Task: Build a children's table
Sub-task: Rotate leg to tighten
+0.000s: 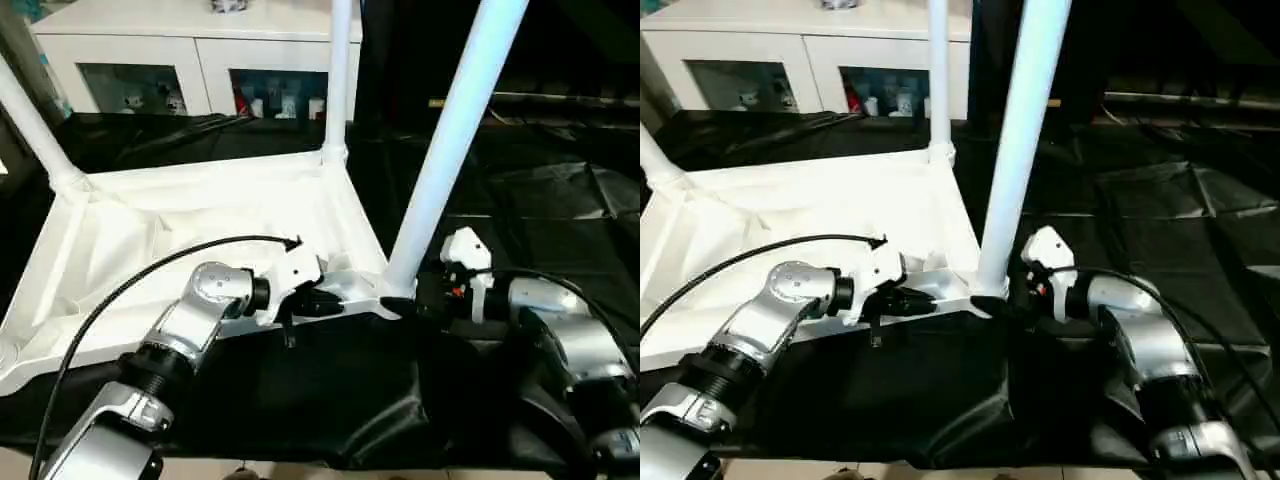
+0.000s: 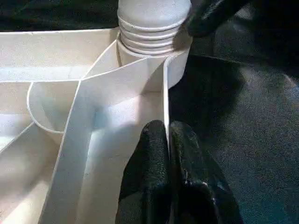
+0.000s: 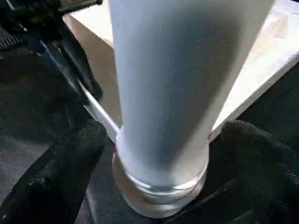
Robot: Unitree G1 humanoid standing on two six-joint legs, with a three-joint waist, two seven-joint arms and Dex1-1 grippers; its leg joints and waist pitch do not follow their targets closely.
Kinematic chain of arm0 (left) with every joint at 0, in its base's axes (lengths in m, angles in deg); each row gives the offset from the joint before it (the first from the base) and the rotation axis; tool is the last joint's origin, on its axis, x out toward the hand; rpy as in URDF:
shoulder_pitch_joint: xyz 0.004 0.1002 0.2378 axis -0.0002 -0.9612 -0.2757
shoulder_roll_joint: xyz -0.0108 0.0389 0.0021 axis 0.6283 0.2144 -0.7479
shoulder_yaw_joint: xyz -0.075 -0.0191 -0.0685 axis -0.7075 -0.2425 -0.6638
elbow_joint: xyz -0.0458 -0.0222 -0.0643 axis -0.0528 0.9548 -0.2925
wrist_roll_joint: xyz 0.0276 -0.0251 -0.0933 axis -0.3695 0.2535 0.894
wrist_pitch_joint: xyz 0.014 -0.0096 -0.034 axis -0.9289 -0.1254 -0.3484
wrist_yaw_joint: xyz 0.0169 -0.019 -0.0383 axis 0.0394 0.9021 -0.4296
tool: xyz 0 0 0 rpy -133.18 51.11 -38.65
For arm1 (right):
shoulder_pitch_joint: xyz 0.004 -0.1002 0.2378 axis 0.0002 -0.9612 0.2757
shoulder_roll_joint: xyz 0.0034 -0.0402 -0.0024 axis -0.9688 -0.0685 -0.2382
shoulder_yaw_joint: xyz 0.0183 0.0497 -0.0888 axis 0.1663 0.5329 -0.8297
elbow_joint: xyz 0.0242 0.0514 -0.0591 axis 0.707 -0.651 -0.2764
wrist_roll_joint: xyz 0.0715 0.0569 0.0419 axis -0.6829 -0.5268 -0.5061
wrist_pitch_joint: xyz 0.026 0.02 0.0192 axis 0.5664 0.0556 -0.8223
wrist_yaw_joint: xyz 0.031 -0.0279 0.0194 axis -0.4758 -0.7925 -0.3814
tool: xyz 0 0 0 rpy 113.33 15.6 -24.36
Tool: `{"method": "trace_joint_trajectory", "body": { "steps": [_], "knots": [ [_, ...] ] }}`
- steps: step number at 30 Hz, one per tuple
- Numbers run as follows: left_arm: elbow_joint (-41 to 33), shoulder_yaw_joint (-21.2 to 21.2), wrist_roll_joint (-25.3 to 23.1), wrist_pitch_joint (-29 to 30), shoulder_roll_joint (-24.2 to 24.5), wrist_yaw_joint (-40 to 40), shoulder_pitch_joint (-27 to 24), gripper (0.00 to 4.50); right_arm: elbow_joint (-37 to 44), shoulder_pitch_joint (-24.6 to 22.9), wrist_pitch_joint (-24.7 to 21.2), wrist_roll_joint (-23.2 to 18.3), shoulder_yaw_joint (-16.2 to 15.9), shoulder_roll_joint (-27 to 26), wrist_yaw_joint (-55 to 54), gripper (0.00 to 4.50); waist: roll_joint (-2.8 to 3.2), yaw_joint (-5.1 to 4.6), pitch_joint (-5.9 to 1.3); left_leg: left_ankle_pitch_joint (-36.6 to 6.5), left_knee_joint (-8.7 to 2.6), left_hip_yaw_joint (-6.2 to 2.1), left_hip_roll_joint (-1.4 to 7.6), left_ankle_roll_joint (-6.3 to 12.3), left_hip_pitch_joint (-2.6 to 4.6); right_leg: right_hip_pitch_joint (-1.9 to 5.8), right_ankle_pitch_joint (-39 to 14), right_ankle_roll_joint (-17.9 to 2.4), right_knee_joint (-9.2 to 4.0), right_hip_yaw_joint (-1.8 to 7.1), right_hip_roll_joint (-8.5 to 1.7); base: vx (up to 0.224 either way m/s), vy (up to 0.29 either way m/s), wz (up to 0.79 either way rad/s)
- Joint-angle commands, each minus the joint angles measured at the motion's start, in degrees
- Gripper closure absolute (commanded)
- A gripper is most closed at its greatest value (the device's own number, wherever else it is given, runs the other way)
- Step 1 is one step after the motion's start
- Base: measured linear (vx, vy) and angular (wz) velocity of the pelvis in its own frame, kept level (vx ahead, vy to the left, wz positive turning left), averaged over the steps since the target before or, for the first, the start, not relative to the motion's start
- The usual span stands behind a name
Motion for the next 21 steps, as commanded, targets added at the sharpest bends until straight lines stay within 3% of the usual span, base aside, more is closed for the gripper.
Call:
{"method": "trace_joint_trajectory", "body": {
  "steps": [1,8,9,20,21],
  "knots": [
    [1.4,2.0,-2.0,0.5,0.8,-1.3,-0.2,4.50,-2.0,0.8,1.0,1.5,-1.1,-0.5,-0.5,0.09,-0.87,0.30,-3.94,-8.1,-3.57,-0.22,1.75,4.50,0.20,3.31,-7.7,-14.0,-4.07,2.46,-3.57,0.000,0.000,0.00],
    [1.5,2.0,-1.7,0.5,0.9,-1.4,-0.2,4.50,-5.5,2.3,2.0,1.5,-0.4,-2.6,-1.4,0.33,-0.91,0.28,-3.98,-8.1,-3.61,-0.27,1.89,4.46,0.22,3.29,-7.4,-14.5,-3.92,2.42,-3.65,0.000,0.000,0.00],
    [1.5,2.0,-1.7,0.5,0.8,-1.3,-0.2,4.50,-5.9,2.4,2.2,1.3,-0.2,-2.9,-1.4,0.59,-0.89,0.27,-3.94,-8.3,-3.61,-0.24,1.87,4.43,0.24,3.30,-7.5,-14.6,-3.96,2.43,-3.60,0.000,0.000,0.00],
    [1.0,1.7,-1.3,0.8,1.1,-1.7,-0.7,4.50,-7.6,2.9,4.1,-0.5,0.6,-4.4,0.6,1.31,-0.93,0.35,-3.98,-7.8,-3.62,-0.24,1.92,4.67,0.24,3.38,-6.8,-14.8,-3.83,2.46,-3.66,0.000,0.000,0.00],
    [1.1,1.7,-1.3,0.7,1.2,-1.7,-0.6,4.50,-7.9,2.9,4.3,-0.8,0.7,-4.6,0.9,1.53,-1.01,0.33,-4.00,-7.8,-3.60,-0.24,1.91,4.76,0.21,3.41,-6.6,-14.8,-3.76,2.44,-3.64,0.000,0.000,0.00]
  ]
}}
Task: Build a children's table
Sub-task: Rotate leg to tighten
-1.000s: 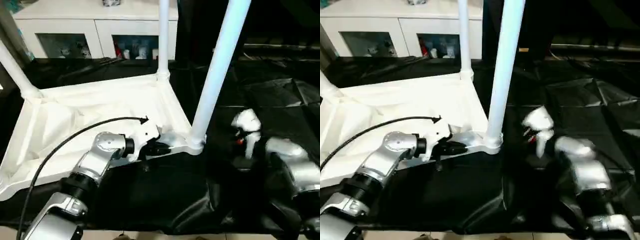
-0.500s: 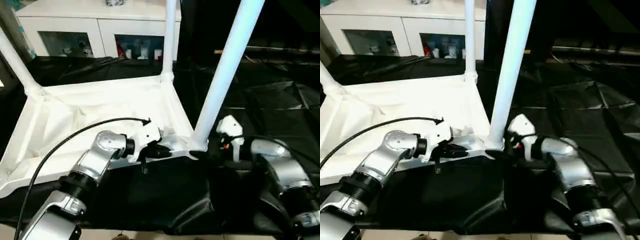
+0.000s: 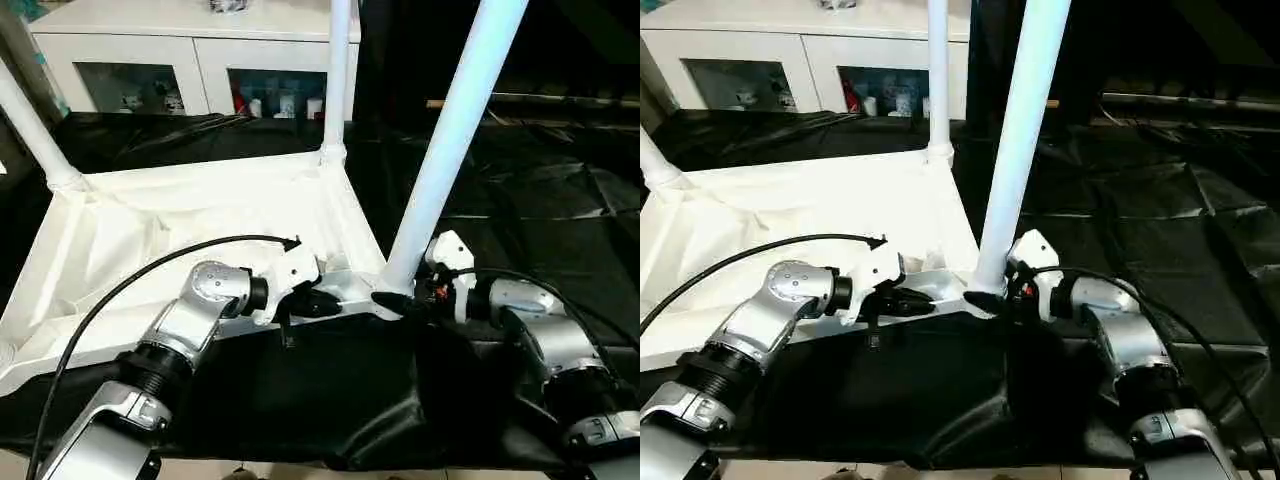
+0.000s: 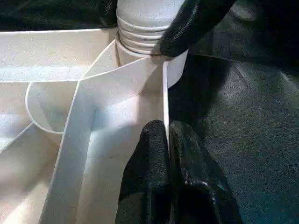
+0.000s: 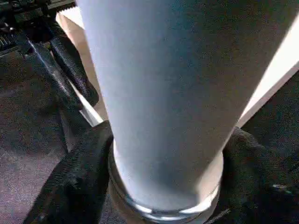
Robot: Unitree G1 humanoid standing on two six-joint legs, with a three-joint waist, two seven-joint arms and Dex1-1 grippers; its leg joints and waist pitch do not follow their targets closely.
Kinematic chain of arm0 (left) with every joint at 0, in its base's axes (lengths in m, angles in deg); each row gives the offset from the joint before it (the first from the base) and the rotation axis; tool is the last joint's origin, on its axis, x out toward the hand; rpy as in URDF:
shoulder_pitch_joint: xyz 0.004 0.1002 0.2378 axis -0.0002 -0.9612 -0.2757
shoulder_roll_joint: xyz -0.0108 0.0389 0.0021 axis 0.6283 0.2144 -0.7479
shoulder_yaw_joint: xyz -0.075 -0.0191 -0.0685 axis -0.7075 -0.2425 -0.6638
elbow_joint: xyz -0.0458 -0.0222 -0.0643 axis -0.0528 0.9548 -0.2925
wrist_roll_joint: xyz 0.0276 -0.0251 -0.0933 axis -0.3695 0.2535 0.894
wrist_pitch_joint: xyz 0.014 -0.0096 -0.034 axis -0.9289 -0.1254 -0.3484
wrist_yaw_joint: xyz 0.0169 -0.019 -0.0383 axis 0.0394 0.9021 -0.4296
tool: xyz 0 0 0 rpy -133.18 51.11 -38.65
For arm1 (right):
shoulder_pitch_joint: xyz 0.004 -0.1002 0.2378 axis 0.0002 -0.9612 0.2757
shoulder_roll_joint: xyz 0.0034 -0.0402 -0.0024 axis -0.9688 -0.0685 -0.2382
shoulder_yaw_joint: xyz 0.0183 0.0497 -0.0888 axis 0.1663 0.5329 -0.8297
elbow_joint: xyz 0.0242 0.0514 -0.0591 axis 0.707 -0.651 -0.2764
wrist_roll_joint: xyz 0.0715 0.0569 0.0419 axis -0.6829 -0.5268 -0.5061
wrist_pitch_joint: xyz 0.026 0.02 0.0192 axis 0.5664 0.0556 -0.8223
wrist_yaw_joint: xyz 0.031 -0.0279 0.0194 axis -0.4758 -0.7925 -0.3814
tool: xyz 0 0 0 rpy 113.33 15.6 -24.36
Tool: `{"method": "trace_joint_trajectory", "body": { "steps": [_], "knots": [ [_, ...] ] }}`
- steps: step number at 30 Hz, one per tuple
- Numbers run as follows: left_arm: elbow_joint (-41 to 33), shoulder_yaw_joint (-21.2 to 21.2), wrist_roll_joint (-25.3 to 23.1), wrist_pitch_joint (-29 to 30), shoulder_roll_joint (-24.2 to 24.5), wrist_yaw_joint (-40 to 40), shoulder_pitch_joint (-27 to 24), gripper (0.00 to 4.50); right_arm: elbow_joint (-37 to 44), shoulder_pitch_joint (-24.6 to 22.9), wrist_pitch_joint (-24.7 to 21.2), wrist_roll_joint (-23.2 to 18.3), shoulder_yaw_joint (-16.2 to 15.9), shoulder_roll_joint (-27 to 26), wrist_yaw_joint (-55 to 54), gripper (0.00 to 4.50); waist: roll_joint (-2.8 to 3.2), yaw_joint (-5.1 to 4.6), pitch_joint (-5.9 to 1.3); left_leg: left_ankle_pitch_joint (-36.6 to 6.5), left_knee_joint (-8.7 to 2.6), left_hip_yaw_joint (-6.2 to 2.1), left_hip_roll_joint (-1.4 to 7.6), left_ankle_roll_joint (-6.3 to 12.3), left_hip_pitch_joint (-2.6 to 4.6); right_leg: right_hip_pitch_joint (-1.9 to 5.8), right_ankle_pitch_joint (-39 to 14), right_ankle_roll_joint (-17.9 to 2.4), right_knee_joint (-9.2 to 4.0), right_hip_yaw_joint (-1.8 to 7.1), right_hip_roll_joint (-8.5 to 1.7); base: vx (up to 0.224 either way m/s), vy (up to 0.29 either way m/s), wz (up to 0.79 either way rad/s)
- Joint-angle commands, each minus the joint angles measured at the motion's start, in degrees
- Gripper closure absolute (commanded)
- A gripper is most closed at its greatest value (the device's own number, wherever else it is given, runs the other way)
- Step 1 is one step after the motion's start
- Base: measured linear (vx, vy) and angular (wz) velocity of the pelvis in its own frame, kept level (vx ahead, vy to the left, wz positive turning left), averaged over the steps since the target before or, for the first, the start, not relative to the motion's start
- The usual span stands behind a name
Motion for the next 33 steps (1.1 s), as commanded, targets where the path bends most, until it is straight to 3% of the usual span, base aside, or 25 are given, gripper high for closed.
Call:
{"method": "trace_joint_trajectory", "body": {
  "steps": [1,9,10,14,15,18,24,27,28,29,32,33],
  "knots": [
    [1.1,1.7,-1.5,0.6,0.8,-0.7,-0.7,4.50,-0.2,0.6,1.0,-1.0,0.7,-0.6,1.1,1.62,-0.86,0.33,-4.01,-7.8,-3.59,-0.22,1.90,4.84,0.23,3.38,-6.5,-14.9,-3.80,2.45,-3.66,0.000,0.000,0.00],
    [1.7,1.2,-1.2,1.0,0.6,-0.4,-0.4,4.50,-3.0,0.9,0.8,-0.7,1.5,-2.3,-1.4,1.75,-0.79,0.09,-3.84,-9.0,-3.77,-0.25,1.87,4.13,0.27,3.25,-8.8,-14.5,-4.09,2.44,-3.65,0.000,0.000,0.00],
    [1.6,1.0,-1.1,1.3,0.5,-0.1,-0.5,4.50,-3.6,1.0,0.2,-1.2,2.4,-3.1,-2.8,1.75,-0.24,0.10,-3.81,-9.3,-3.77,-0.33,1.87,3.94,0.31,3.20,-9.2,-14.4,-4.12,2.43,-3.68,0.000,0.000,0.00],
    [1.0,-1.3,-0.5,5.1,-3.3,7.2,-0.4,4.50,-4.8,0.1,-1.7,-0.7,5.5,-8.0,-16.1,1.76,-0.25,-0.54,-3.71,-12.1,-4.10,-0.43,1.84,1.88,0.54,3.15,-12.5,-14.0,-4.58,2.37,-3.65,0.000,0.000,0.00],
    [0.6,-1.9,-0.8,6.7,-5.0,10.7,-0.4,4.50,-4.0,-0.6,-2.8,-0.3,6.0,-10.3,-20.9,1.76,0.35,-0.84,-3.60,-13.7,-4.29,-0.53,1.81,0.84,0.64,3.05,-14.6,-13.2,-4.87,2.37,-3.54,0.000,0.000,0.00],
    [0.9,-2.6,-1.5,8.5,-8.7,16.9,-0.1,4.50,-3.7,-1.0,-3.8,1.7,6.4,-13.7,-29.2,1.76,0.22,-1.04,-3.48,-14.8,-4.50,-0.59,1.86,0.10,0.73,2.84,-15.9,-12.3,-5.12,2.41,-3.48,0.000,0.000,0.00],
    [2.4,-1.2,-3.4,8.3,-15.0,23.6,0.8,4.50,-4.5,-0.3,-4.1,5.4,4.9,-17.1,-36.7,1.76,-0.03,-0.96,-3.65,-14.5,-4.38,-0.56,1.47,1.41,0.55,2.82,-19.1,-9.9,-5.80,2.41,-3.56,0.000,0.000,0.00],
    [1.8,-0.4,-4.0,8.1,-14.5,22.4,0.5,4.50,-3.2,-0.3,-3.5,5.0,5.0,-17.3,-35.8,1.76,0.21,-0.83,-3.67,-14.6,-4.47,-0.56,1.47,1.90,0.46,2.72,-20.0,-9.2,-6.00,2.38,-3.59,0.000,0.000,0.00],
    [1.6,-0.5,-4.0,8.2,-14.2,22.0,0.3,4.50,-2.6,-0.4,-3.3,4.4,5.2,-17.3,-34.9,1.41,0.06,-0.81,-3.63,-14.7,-4.51,-0.54,1.48,2.00,0.45,2.69,-20.3,-9.1,-6.08,2.37,-3.59,0.000,0.000,0.00],
    [1.6,-0.5,-4.0,8.2,-14.2,22.0,0.3,4.50,-2.6,-0.4,-3.3,4.4,5.2,-17.3,-34.9,1.20,0.28,-0.74,-3.72,-14.4,-4.56,-0.63,1.59,1.95,0.43,2.72,-19.7,-9.1,-5.92,2.39,-3.63,0.000,0.000,0.00],
    [1.0,-0.5,-4.7,7.1,-10.0,18.9,-0.2,4.50,1.0,-0.4,-3.4,1.9,5.6,-15.5,-29.5,0.97,-0.07,-0.66,-3.90,-13.6,-4.52,-0.64,1.60,2.40,0.22,2.94,-17.3,-9.3,-5.66,2.41,-3.59,0.000,0.000,0.00],
    [1.0,-0.6,-4.6,6.5,-8.9,17.7,-0.4,4.50,1.8,-0.4,-3.9,1.5,5.0,-14.5,-26.8,0.85,0.13,-0.76,-3.83,-13.3,-4.58,-0.73,1.60,2.71,-0.06,2.98,-16.0,-9.6,-5.44,2.29,-3.51,0.000,0.000,0.00]
  ]
}}
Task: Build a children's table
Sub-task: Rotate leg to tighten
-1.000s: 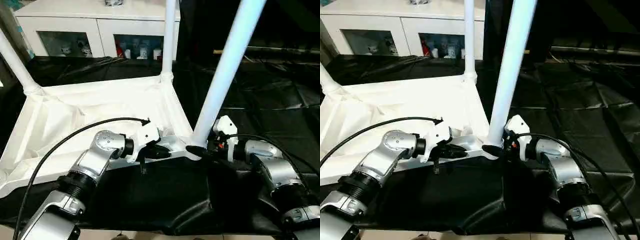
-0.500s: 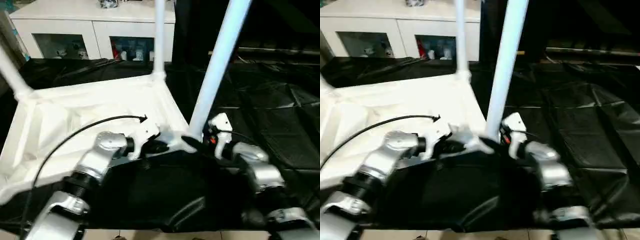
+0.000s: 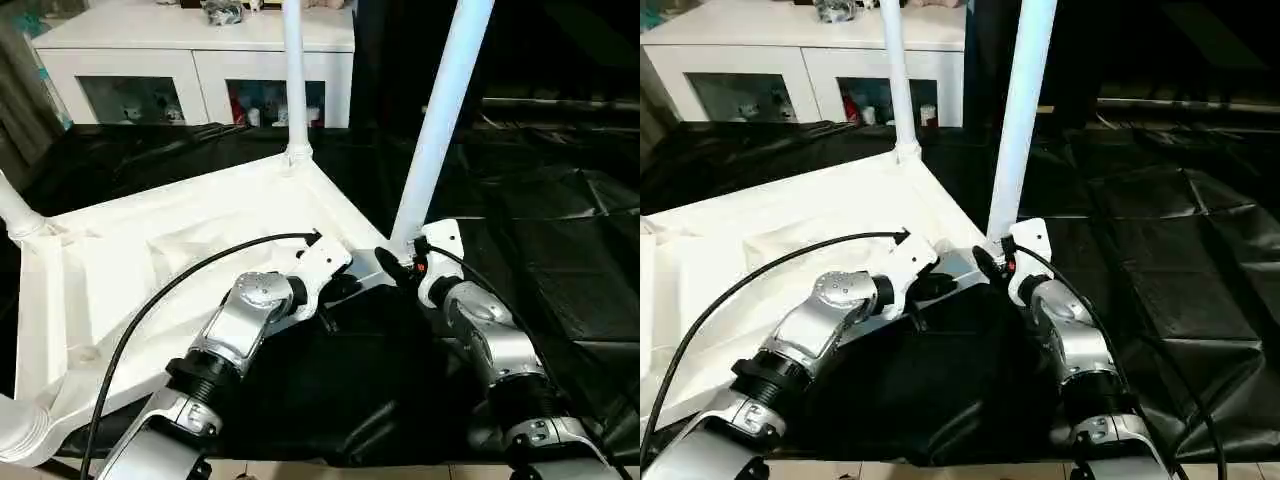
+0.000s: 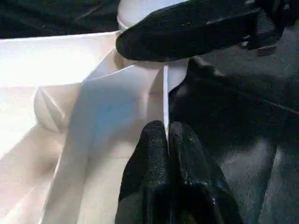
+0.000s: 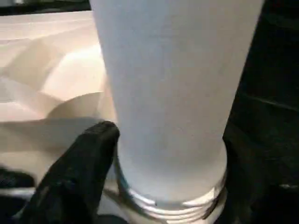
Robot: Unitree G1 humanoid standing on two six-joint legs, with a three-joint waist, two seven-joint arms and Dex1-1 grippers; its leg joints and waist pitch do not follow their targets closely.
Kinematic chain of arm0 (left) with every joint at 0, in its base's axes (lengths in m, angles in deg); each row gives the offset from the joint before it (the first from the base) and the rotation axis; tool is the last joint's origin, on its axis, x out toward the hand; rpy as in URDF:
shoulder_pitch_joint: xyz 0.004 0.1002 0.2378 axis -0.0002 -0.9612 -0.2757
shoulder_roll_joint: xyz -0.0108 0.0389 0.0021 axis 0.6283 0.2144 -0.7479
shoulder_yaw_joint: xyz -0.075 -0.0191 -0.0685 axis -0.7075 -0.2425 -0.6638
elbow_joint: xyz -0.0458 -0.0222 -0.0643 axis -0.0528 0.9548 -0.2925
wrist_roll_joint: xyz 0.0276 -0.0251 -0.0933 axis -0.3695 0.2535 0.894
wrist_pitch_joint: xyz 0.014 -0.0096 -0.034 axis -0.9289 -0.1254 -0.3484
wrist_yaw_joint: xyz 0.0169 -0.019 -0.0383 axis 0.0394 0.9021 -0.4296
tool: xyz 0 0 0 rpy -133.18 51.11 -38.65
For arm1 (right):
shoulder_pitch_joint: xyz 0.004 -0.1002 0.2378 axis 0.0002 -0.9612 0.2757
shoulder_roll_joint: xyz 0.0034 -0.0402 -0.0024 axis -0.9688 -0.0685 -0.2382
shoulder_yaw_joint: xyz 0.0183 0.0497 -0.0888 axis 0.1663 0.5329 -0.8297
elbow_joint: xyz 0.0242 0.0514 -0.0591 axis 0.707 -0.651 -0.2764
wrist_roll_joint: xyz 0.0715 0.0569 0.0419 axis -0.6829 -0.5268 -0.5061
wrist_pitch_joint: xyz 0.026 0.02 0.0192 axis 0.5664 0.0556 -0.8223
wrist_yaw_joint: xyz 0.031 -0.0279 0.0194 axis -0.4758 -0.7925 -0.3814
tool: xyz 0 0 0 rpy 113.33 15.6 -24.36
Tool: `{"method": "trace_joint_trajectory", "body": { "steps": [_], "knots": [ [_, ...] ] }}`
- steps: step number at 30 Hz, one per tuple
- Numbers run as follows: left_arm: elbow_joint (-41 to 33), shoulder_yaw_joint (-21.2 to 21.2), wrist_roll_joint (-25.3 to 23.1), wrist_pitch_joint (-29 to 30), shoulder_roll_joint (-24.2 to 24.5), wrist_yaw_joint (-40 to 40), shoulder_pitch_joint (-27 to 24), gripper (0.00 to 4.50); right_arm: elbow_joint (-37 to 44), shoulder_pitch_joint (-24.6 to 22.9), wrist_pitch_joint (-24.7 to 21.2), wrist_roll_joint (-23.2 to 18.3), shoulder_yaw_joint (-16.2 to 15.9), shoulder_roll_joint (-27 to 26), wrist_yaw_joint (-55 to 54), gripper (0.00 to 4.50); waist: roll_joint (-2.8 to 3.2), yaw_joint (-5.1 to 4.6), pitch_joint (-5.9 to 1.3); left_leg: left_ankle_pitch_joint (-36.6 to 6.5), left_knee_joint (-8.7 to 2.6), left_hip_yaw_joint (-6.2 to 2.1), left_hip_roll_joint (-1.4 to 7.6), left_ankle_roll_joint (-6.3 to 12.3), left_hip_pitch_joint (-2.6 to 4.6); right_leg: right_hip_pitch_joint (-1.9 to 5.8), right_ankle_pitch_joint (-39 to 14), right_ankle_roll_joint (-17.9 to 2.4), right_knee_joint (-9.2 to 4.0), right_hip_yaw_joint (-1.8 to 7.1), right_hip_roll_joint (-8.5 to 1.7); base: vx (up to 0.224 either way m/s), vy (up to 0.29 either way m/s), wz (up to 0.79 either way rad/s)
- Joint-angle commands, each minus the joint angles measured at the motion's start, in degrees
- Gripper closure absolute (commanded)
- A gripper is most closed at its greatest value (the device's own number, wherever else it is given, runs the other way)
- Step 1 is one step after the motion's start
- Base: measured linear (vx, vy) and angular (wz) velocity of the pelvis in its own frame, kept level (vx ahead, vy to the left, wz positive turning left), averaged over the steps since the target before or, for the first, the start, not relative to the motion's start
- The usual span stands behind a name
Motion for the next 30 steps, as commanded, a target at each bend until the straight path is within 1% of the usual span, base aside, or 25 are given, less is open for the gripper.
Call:
{"method": "trace_joint_trajectory", "body": {
  "steps": [1,2,3,4,5,6,7,8,11,12,13,14,17,18,19,20,21,22,23,24,25,26,29,30],
  "knots": [
    [0.9,1.1,-0.3,-1.1,0.9,-2.1,-0.6,4.50,3.1,-0.2,-0.8,-1.6,-3.0,0.0,5.8,0.72,-0.76,0.24,-3.01,-13.2,-4.35,-0.59,1.70,3.08,-0.02,2.76,-16.0,-9.9,-5.16,2.32,-3.46,0.000,0.000,0.00],
    [0.7,1.0,-0.1,-1.4,1.7,-3.2,-0.8,4.50,3.9,-0.3,-0.9,-1.5,-3.8,1.2,8.0,0.63,-1.01,0.34,-3.10,-12.5,-4.24,-0.56,1.69,3.28,0.02,2.86,-15.6,-10.1,-5.03,2.37,-3.62,0.000,0.000,0.00],
    [0.6,1.0,0.1,-2.3,3.1,-4.9,-1.0,4.50,5.1,-0.5,-1.1,-1.5,-4.9,3.1,11.3,0.51,-1.06,0.38,-3.13,-11.4,-4.15,-0.45,1.70,3.63,0.02,2.87,-14.7,-10.3,-5.07,2.38,-3.64,0.000,0.000,0.00],
    [0.6,1.0,0.2,-2.9,4.0,-6.1,-1.2,4.50,5.9,-0.6,-1.1,-1.5,-5.5,4.3,13.3,0.51,-1.04,0.31,-3.12,-11.2,-4.10,-0.44,1.69,3.79,-0.11,2.90,-14.4,-10.5,-4.90,2.39,-3.65,0.000,0.000,0.00],
    [0.6,1.1,0.3,-3.6,4.5,-6.9,-1.3,4.50,6.3,-0.7,-1.1,-1.5,-5.7,5.1,14.3,0.51,-1.02,0.46,-3.16,-10.8,-4.08,-0.48,1.71,3.93,-0.08,2.98,-14.1,-10.6,-4.92,2.36,-3.67,0.000,0.000,0.00],
    [0.5,1.2,0.7,-5.2,5.7,-9.0,-1.5,4.50,7.5,-0.9,-0.9,-1.6,-5.9,7.1,16.8,0.51,-1.17,0.49,-3.19,-9.6,-4.02,-0.43,1.75,4.39,-0.16,3.08,-12.5,-10.9,-4.70,2.39,-3.61,0.000,0.000,0.00],
    [0.1,1.2,1.1,-5.0,6.3,-10.0,-1.7,4.50,8.2,-1.2,-0.6,-1.6,-5.8,8.2,18.1,0.51,-1.18,0.35,-3.20,-9.4,-3.96,-0.36,1.75,4.53,-0.19,3.00,-12.0,-11.0,-4.59,2.43,-3.56,0.000,0.000,0.00],
    [-0.1,1.4,1.4,-5.6,6.7,-11.0,-1.9,4.50,8.6,-1.4,-0.8,-1.8,-5.6,8.7,18.9,0.51,-1.22,0.38,-3.28,-9.1,-3.86,-0.27,1.86,4.73,0.01,2.88,-10.7,-11.6,-4.43,2.49,-3.56,0.000,0.000,0.00],
    [-0.3,2.1,1.6,-6.7,7.2,-12.8,-2.0,4.50,10.0,-2.0,-1.4,-2.6,-5.6,9.6,21.6,0.51,-1.06,0.43,-3.21,-9.2,-3.94,-0.30,2.03,5.04,0.16,2.81,-9.8,-12.6,-4.30,2.46,-3.55,0.000,0.000,0.00],
    [-0.5,2.6,1.5,-7.6,7.5,-13.7,-2.2,4.50,11.2,-2.7,-1.9,-3.2,-6.1,9.9,23.3,0.51,-1.09,0.47,-3.17,-9.2,-3.97,-0.28,2.09,4.98,0.22,2.79,-9.6,-12.8,-4.33,2.51,-3.53,0.000,0.000,0.00],
    [-0.5,2.6,1.5,-7.6,7.5,-13.7,-2.2,4.50,11.2,-2.7,-1.9,-3.2,-6.1,9.9,23.3,0.51,-1.10,0.52,-3.19,-9.3,-3.96,-0.26,2.09,4.91,0.21,2.84,-9.5,-12.8,-4.30,2.53,-3.53,0.000,0.000,0.00],
    [-1.0,2.8,1.9,-7.6,7.5,-14.4,-2.6,4.50,12.1,-3.3,-1.8,-3.0,-7.4,10.2,24.3,0.51,-1.03,0.52,-3.17,-9.5,-4.02,-0.25,2.14,4.72,0.30,2.79,-9.6,-12.9,-4.26,2.55,-3.55,0.000,0.000,0.00],
    [-1.5,2.9,2.3,-7.5,7.4,-15.0,-2.8,4.50,12.4,-3.7,-1.7,-2.6,-8.3,10.3,24.6,0.51,-1.16,0.64,-3.05,-10.1,-4.07,-0.19,2.09,4.22,0.31,2.77,-11.2,-12.6,-4.48,2.59,-3.60,0.000,0.000,0.00],
    [-1.6,3.0,2.5,-7.6,7.4,-15.3,-2.8,4.50,12.2,-3.9,-1.5,-1.9,-8.8,10.3,24.7,0.51,-0.88,0.65,-2.99,-10.7,-4.14,-0.25,2.03,3.72,0.34,2.73,-12.7,-12.2,-4.58,2.60,-3.60,0.000,0.000,0.00],
    [-1.5,3.0,2.4,-7.7,7.4,-15.3,-2.8,4.50,12.0,-4.0,-1.4,-1.6,-8.8,10.2,24.7,0.51,-0.99,0.60,-3.01,-10.9,-4.14,-0.20,2.01,3.57,0.33,2.71,-13.0,-12.0,-4.68,2.60,-3.55,0.000,0.000,0.00],
    [-1.5,3.0,2.4,-7.7,7.4,-15.3,-2.8,4.50,12.0,-4.0,-1.4,-1.6,-8.8,10.2,24.7,0.51,-0.97,0.53,-2.99,-11.4,-4.18,-0.23,2.01,3.29,0.34,2.68,-13.5,-11.8,-4.73,2.61,-3.53,0.000,0.000,0.00],
    [-1.3,2.9,2.5,-7.8,7.2,-15.4,-2.6,4.50,11.8,-4.2,-1.5,-0.9,-9.0,10.4,24.6,0.51,-0.76,0.53,-3.02,-11.4,-4.17,-0.26,2.00,3.13,0.36,2.71,-13.5,-11.8,-4.72,2.62,-3.54,0.000,0.000,0.00],
    [-1.2,3.0,2.5,-7.8,7.0,-15.5,-2.5,4.50,11.8,-4.3,-1.4,-0.6,-9.2,10.5,24.6,0.51,-0.80,0.47,-3.02,-11.5,-4.18,-0.26,1.99,3.00,0.37,2.69,-13.3,-11.7,-4.75,2.61,-3.48,0.000,0.000,0.00],
    [-1.1,3.1,2.5,-7.9,7.0,-15.8,-2.4,4.50,11.8,-4.5,-1.4,-0.4,-9.3,10.6,24.6,0.51,-0.68,0.50,-3.05,-11.4,-4.15,-0.27,1.99,2.93,0.39,2.70,-13.1,-11.7,-4.74,2.63,-3.50,0.000,0.000,0.00],
    [-1.0,3.1,2.5,-7.9,7.0,-16.0,-2.4,4.50,12.0,-4.7,-1.4,-0.2,-9.4,10.8,24.5,0.51,-0.82,0.48,-3.06,-11.4,-4.16,-0.27,1.99,2.95,0.36,2.74,-12.8,-11.8,-4.73,2.62,-3.48,0.000,0.000,0.00],
    [-1.1,3.2,2.5,-8.0,7.0,-16.3,-2.4,4.50,12.3,-5.0,-1.5,-0.1,-9.4,10.9,24.5,0.51,-0.68,0.48,-3.13,-10.9,-4.12,-0.29,1.99,2.94,0.30,2.81,-11.8,-11.9,-4.63,2.63,-3.44,0.000,0.000,0.00],
    [-1.1,3.2,2.6,-7.9,7.0,-16.6,-2.3,4.50,12.6,-5.1,-1.7,-0.3,-9.4,11.0,24.5,0.51,-0.74,0.49,-3.16,-10.6,-4.08,-0.27,1.97,3.13,0.33,2.82,-10.7,-12.2,-4.55,2.63,-3.42,0.000,0.000,0.00],
    [-1.6,3.3,2.6,-7.8,7.6,-17.5,-2.4,4.50,13.4,-5.6,-1.9,-1.2,-9.1,11.2,24.8,0.51,-0.66,0.56,-3.19,-10.5,-4.08,-0.29,1.99,3.43,0.34,2.88,-9.5,-12.6,-4.43,2.59,-3.41,0.000,0.000,0.00],
    [-1.9,3.6,2.8,-7.9,8.1,-18.7,-2.4,4.50,12.9,-5.3,-1.7,-1.3,-8.7,11.2,24.8,0.51,0.03,0.61,-3.17,-10.9,-4.12,-0.38,2.00,3.27,0.40,2.84,-9.8,-12.8,-4.39,2.56,-3.45,0.000,0.000,0.00]
  ]
}}
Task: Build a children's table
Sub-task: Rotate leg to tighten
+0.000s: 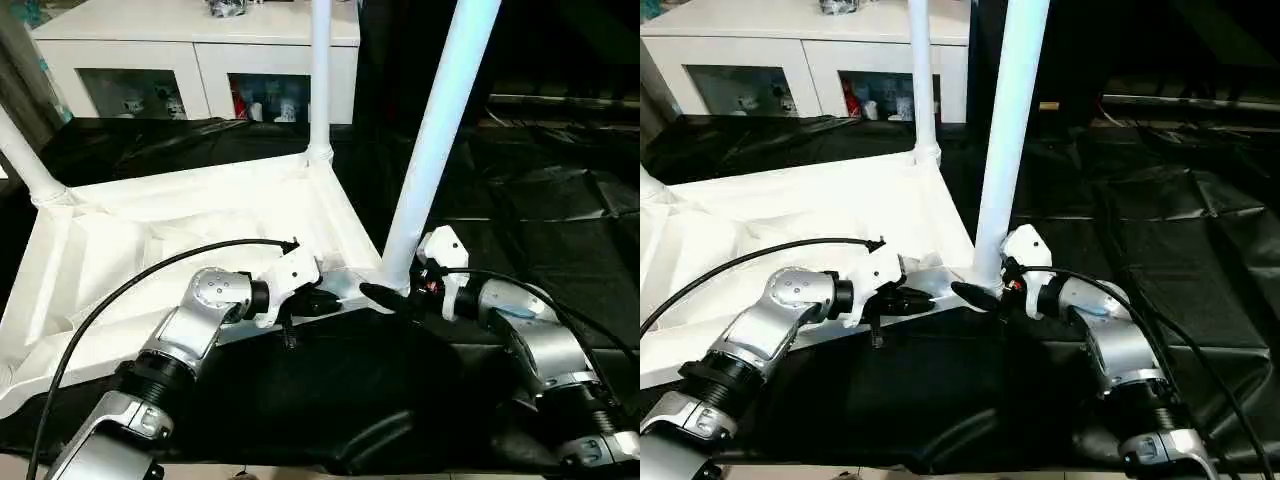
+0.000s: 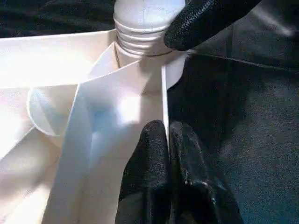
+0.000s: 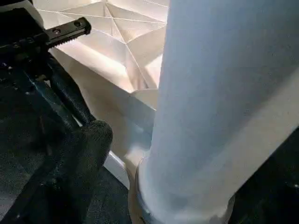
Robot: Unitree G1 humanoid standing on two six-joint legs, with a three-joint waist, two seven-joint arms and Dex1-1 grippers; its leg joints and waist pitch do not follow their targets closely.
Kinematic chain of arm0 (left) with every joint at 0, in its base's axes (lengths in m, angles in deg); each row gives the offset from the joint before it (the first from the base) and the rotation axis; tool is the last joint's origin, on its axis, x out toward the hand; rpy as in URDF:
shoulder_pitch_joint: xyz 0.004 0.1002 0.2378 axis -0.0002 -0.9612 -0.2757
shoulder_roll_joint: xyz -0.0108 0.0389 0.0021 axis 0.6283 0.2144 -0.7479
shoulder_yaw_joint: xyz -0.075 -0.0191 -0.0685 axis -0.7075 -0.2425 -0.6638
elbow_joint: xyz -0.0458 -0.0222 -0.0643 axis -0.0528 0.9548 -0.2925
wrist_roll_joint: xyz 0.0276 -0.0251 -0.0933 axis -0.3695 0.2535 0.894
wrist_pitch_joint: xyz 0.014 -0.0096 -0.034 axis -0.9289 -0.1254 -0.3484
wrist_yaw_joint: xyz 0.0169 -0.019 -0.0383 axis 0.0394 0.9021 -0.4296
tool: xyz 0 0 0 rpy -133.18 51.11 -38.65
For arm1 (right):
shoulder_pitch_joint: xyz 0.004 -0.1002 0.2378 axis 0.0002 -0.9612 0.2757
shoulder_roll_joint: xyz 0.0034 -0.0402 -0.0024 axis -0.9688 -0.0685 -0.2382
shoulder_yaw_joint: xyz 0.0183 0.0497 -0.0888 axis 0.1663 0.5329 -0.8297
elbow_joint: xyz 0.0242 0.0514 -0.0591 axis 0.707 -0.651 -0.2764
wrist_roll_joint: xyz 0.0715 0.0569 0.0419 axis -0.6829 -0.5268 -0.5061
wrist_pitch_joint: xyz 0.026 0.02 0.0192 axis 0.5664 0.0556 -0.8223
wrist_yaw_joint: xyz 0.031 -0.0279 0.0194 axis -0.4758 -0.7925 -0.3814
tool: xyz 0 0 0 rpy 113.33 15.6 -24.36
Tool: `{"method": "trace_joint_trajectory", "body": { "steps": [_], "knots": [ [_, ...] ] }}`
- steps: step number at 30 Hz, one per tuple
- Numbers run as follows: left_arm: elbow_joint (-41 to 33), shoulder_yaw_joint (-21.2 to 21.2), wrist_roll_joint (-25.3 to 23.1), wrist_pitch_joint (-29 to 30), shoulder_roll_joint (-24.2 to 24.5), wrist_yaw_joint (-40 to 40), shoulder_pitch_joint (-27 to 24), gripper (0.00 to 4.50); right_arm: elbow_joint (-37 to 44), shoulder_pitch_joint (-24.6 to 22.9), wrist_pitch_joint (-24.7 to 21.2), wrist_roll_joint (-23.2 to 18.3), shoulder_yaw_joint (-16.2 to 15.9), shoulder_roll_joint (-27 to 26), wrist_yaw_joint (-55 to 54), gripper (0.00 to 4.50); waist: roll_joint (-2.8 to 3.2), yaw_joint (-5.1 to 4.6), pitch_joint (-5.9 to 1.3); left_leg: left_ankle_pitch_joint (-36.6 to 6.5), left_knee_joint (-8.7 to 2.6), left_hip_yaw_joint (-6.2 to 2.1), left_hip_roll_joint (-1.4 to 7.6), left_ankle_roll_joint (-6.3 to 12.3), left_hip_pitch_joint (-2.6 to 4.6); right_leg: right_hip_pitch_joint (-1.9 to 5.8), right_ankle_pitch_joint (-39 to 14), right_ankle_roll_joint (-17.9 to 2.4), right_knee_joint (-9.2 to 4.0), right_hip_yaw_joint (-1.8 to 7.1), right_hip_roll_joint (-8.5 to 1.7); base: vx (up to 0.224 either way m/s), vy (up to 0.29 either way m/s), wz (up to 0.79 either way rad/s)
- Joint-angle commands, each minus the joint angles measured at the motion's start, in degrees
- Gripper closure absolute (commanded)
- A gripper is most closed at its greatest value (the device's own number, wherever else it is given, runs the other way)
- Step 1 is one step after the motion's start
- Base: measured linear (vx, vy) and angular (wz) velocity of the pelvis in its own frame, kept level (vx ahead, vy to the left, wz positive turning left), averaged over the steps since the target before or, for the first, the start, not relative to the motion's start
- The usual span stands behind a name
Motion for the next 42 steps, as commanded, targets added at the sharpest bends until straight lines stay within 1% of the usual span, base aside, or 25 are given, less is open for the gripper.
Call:
{"method": "trace_joint_trajectory", "body": {
  "steps": [1,4,5,8,9,11,12,13,15,16,19,20,23,24,26,27,28,32,33,34,35,37,38,40,42],
  "knots": [
    [-0.4,2.8,-0.1,-0.6,0.2,-3.0,-0.3,4.50,-0.2,-0.9,-0.9,0.0,-1.5,0.0,1.6,0.51,-0.06,-0.24,-3.21,-11.3,-3.92,-0.33,1.94,3.25,0.39,2.94,-10.1,-12.8,-4.52,2.56,-3.39,0.000,0.000,0.00],
    [-0.1,2.4,0.2,-0.6,0.6,-3.9,0.0,4.50,-1.5,-0.3,-0.7,-0.1,-1.0,0.2,1.9,0.51,-0.04,-0.27,-3.21,-12.4,-3.99,-0.39,1.99,2.80,0.48,2.96,-10.7,-13.0,-4.52,2.56,-3.41,0.000,0.000,0.00],
    [0.1,2.4,0.2,-0.7,0.6,-4.1,0.1,4.50,-1.9,-0.1,-0.7,-0.1,-0.9,0.3,2.0,0.76,0.11,-0.26,-3.20,-12.6,-4.04,-0.42,2.04,2.62,0.52,2.92,-10.7,-13.1,-4.52,2.57,-3.41,0.000,0.000,0.00],
    [0.6,2.1,0.4,-0.9,0.8,-4.9,0.6,4.50,-3.8,0.5,-0.4,0.3,-1.0,0.6,2.2,0.84,-0.04,-0.25,-3.25,-12.7,-4.02,-0.41,2.00,2.41,0.47,3.05,-10.0,-13.5,-4.46,2.57,-3.43,0.000,0.000,0.00],
    [0.7,2.1,0.6,-0.9,0.9,-5.3,0.6,4.50,-4.3,0.6,-0.3,0.4,-1.0,0.6,2.2,1.18,0.03,-0.26,-3.23,-12.7,-4.03,-0.42,1.98,2.43,0.46,3.06,-10.0,-13.7,-4.41,2.53,-3.43,0.000,0.000,0.00],
    [0.9,1.9,0.6,-0.9,1.0,-5.3,0.8,4.50,-5.4,1.1,-0.3,0.4,-1.1,0.4,2.6,1.18,0.01,-0.20,-3.27,-12.4,-3.95,-0.38,1.96,2.61,0.45,3.06,-9.5,-13.9,-4.36,2.54,-3.45,0.000,0.000,0.00],
    [1.0,1.9,0.6,-0.9,1.0,-5.2,0.9,4.50,-5.7,1.2,-0.2,0.5,-1.3,0.3,2.7,1.35,-0.06,-0.15,-3.30,-11.9,-3.94,-0.40,1.98,2.67,0.40,3.12,-9.1,-14.0,-4.29,2.53,-3.46,0.000,0.000,0.00],
    [1.2,1.8,0.6,-0.9,1.0,-5.1,1.0,4.50,-6.1,1.3,0.0,0.6,-1.4,0.3,2.9,1.35,-0.07,-0.13,-3.31,-11.7,-3.94,-0.41,2.00,2.73,0.40,3.15,-8.8,-14.0,-4.26,2.52,-3.46,0.000,0.000,0.00],
    [1.5,1.5,0.5,-0.9,1.0,-5.0,1.1,4.50,-7.5,1.7,0.7,1.1,-1.5,0.1,2.8,1.57,-0.26,-0.12,-3.28,-11.6,-3.92,-0.36,1.99,2.99,0.39,3.15,-8.7,-14.1,-4.23,2.49,-3.46,0.000,0.000,0.00],
    [1.5,1.3,0.5,-0.9,1.0,-4.9,1.2,4.50,-8.0,1.9,0.9,1.1,-1.5,0.0,2.8,1.63,-0.18,-0.10,-3.27,-11.8,-3.92,-0.36,2.01,2.98,0.44,3.09,-9.1,-14.1,-4.24,2.49,-3.53,0.000,0.000,0.00],
    [1.6,1.2,0.5,-0.9,1.1,-4.9,1.2,4.50,-9.1,2.4,1.3,1.1,-1.5,-0.2,2.9,1.73,-0.34,-0.11,-3.12,-12.6,-3.98,-0.35,1.98,2.82,0.41,3.04,-12.0,-13.4,-4.51,2.51,-3.60,0.000,0.000,0.00],
    [1.7,1.1,0.5,-0.9,1.3,-4.8,1.3,4.50,-9.8,2.7,1.6,0.8,-1.3,-0.6,2.8,1.73,-0.54,-0.09,-3.13,-12.5,-3.98,-0.36,1.99,2.85,0.41,3.05,-12.5,-13.2,-4.55,2.54,-3.64,0.000,0.000,0.00],
    [1.6,0.9,0.7,-0.8,1.4,-4.9,1.2,4.50,-9.9,2.8,1.5,-0.3,-0.5,-1.3,2.7,1.76,-0.40,-0.12,-3.14,-12.2,-4.01,-0.40,2.02,2.85,0.35,3.00,-12.7,-13.0,-4.50,2.54,-3.62,0.000,0.000,0.00],
    [1.5,0.8,0.8,-0.5,1.5,-4.8,1.1,4.50,-9.7,2.8,1.3,-0.7,0.0,-1.8,2.3,1.76,-0.18,-0.07,-3.16,-12.1,-4.02,-0.41,2.02,2.83,0.39,2.96,-12.3,-13.0,-4.48,2.53,-3.59,0.000,0.000,0.00],
    [1.4,0.6,0.8,0.2,1.4,-4.4,0.9,4.50,-9.7,2.6,1.1,-1.5,1.0,-2.8,0.7,1.76,-0.24,-0.17,-3.13,-12.4,-4.08,-0.41,2.01,2.65,0.37,2.96,-12.4,-13.0,-4.51,2.54,-3.59,0.000,0.000,0.00],
    [1.9,0.3,0.8,1.4,0.7,-2.9,0.9,4.50,-10.8,2.7,0.4,-1.8,2.5,-4.8,-3.7,1.76,-0.21,-0.36,-3.08,-12.4,-4.16,-0.40,2.02,2.35,0.39,2.89,-12.5,-13.0,-4.49,2.55,-3.56,0.000,0.000,0.00],
    [1.9,0.3,0.8,1.4,0.7,-2.9,0.9,4.50,-10.8,2.7,0.4,-1.8,2.5,-4.8,-3.7,1.76,-0.14,-0.37,-3.05,-12.7,-4.18,-0.45,1.97,2.13,0.39,2.83,-13.1,-13.0,-4.56,2.54,-3.61,0.000,0.000,0.00],
    [4.8,-0.9,-0.1,3.4,-3.6,5.0,1.8,4.50,-15.2,3.4,-0.4,0.7,6.3,-10.3,-22.0,1.76,0.08,-1.07,-2.88,-15.0,-4.40,-0.52,1.83,0.16,0.71,2.44,-17.3,-11.7,-5.12,2.55,-3.54,0.000,0.000,0.00],
    [5.6,-0.9,-0.7,3.3,-4.8,7.3,2.1,4.50,-16.1,3.7,-1.0,0.5,7.6,-11.7,-26.1,1.76,0.11,-1.23,-2.88,-15.5,-4.51,-0.66,1.81,-0.29,0.71,2.51,-18.3,-11.2,-5.19,2.48,-3.55,0.000,0.000,0.00],
    [6.3,-0.6,-1.2,3.8,-6.3,9.3,2.3,4.50,-17.4,4.1,-1.2,1.4,8.6,-13.4,-31.6,1.76,0.12,-1.34,-2.82,-15.8,-4.57,-0.67,1.82,-0.38,0.65,2.48,-18.8,-10.9,-5.30,2.47,-3.53,0.000,0.000,0.00],
    [6.4,-0.4,-1.3,4.0,-7.1,9.9,2.4,4.50,-17.8,4.3,-1.2,1.7,9.0,-14.0,-33.6,1.76,0.15,-1.53,-2.73,-16.9,-4.61,-0.69,1.79,-0.70,0.79,2.24,-20.2,-10.5,-5.44,2.48,-3.53,0.000,0.000,0.00],
    [6.3,0.2,-1.4,4.6,-9.1,11.2,2.2,4.50,-18.2,4.7,-1.4,2.7,8.2,-15.3,-34.8,1.76,0.26,-1.62,-2.83,-17.6,-4.62,-0.76,1.77,-0.69,0.71,2.39,-20.5,-10.0,-5.58,2.50,-3.55,0.000,0.000,0.00],
    [5.9,0.7,-1.4,4.9,-10.0,11.0,2.1,4.50,-18.1,4.9,-1.2,3.8,7.2,-15.8,-34.8,1.76,-0.03,-1.63,-2.75,-17.7,-4.61,-0.70,1.72,-0.25,0.66,2.35,-20.2,-9.9,-5.68,2.51,-3.50,0.000,0.000,0.00],
    [5.8,0.9,-1.4,5.0,-10.2,10.9,2.1,4.50,-18.0,5.0,-1.0,4.1,6.8,-16.0,-35.0,1.76,0.05,-1.57,-2.82,-17.5,-4.59,-0.70,1.67,0.28,0.55,2.44,-20.4,-9.7,-5.69,2.56,-3.60,0.000,0.000,0.00],
    [5.7,1.4,-1.9,4.5,-9.8,10.4,2.2,4.50,-16.9,4.7,0.8,4.0,5.4,-15.8,-31.3,1.76,-0.07,-1.49,-2.87,-17.3,-4.57,-0.71,1.69,0.89,0.44,2.45,-20.4,-9.6,-5.70,2.52,-3.63,0.000,0.000,0.00]
  ]
}}
